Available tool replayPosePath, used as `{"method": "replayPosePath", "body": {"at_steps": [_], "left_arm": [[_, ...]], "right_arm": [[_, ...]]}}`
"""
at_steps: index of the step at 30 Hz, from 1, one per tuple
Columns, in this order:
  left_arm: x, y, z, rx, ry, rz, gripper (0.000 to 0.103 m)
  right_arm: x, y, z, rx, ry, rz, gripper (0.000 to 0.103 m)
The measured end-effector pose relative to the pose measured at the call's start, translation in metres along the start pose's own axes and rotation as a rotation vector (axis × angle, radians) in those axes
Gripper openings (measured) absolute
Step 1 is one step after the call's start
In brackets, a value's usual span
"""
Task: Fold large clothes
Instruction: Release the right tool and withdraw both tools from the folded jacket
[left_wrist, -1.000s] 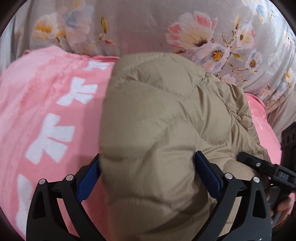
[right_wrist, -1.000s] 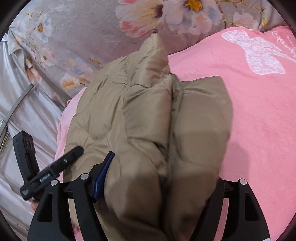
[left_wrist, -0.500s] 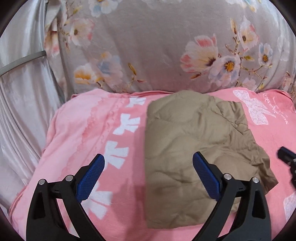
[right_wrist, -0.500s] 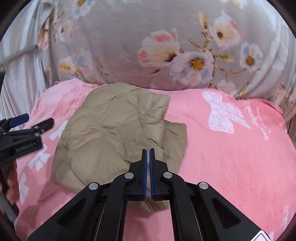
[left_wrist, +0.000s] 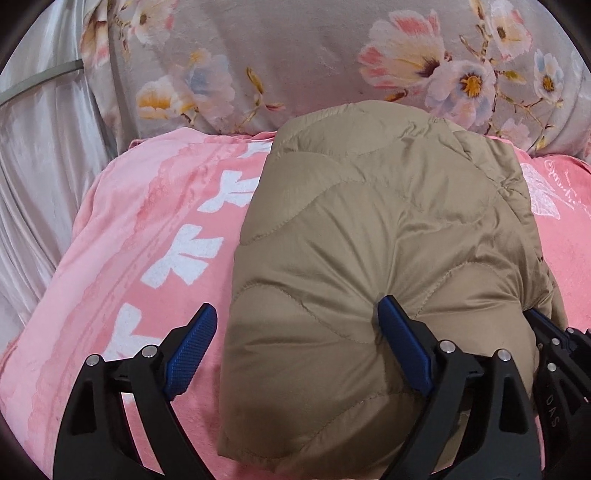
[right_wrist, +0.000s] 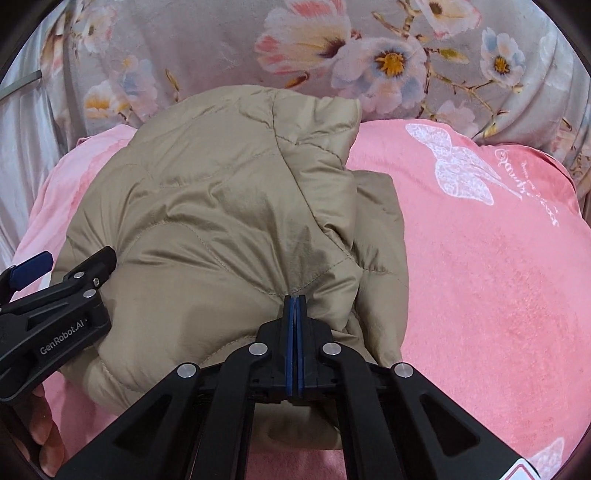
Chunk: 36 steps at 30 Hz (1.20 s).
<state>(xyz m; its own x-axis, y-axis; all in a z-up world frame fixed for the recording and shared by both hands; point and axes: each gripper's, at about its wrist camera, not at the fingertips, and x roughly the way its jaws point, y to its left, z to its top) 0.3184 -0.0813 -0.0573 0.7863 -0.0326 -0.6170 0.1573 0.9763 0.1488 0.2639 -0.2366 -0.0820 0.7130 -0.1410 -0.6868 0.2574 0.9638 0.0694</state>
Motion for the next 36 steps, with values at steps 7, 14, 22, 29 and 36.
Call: {"method": "replayPosePath", "body": {"at_steps": [7, 14, 22, 29, 36], "left_arm": [[0.009, 0.003, -0.008, -0.044, 0.000, -0.030, 0.088], [0.011, 0.001, -0.014, -0.053, -0.040, -0.018, 0.088], [0.012, -0.001, -0.018, -0.061, -0.058, -0.010, 0.088], [0.012, 0.011, -0.020, -0.131, -0.066, -0.075, 0.095], [-0.015, 0.026, -0.034, -0.184, -0.056, -0.098, 0.098]], "right_arm": [[0.008, 0.005, -0.009, -0.016, -0.016, -0.026, 0.000], [0.009, 0.005, -0.009, -0.023, -0.017, -0.031, 0.000], [0.011, 0.006, -0.009, -0.027, -0.020, -0.044, 0.000], [0.008, 0.004, -0.010, -0.002, -0.027, -0.018, 0.000], [-0.028, 0.009, -0.020, -0.039, -0.054, -0.096, 0.047]]}}
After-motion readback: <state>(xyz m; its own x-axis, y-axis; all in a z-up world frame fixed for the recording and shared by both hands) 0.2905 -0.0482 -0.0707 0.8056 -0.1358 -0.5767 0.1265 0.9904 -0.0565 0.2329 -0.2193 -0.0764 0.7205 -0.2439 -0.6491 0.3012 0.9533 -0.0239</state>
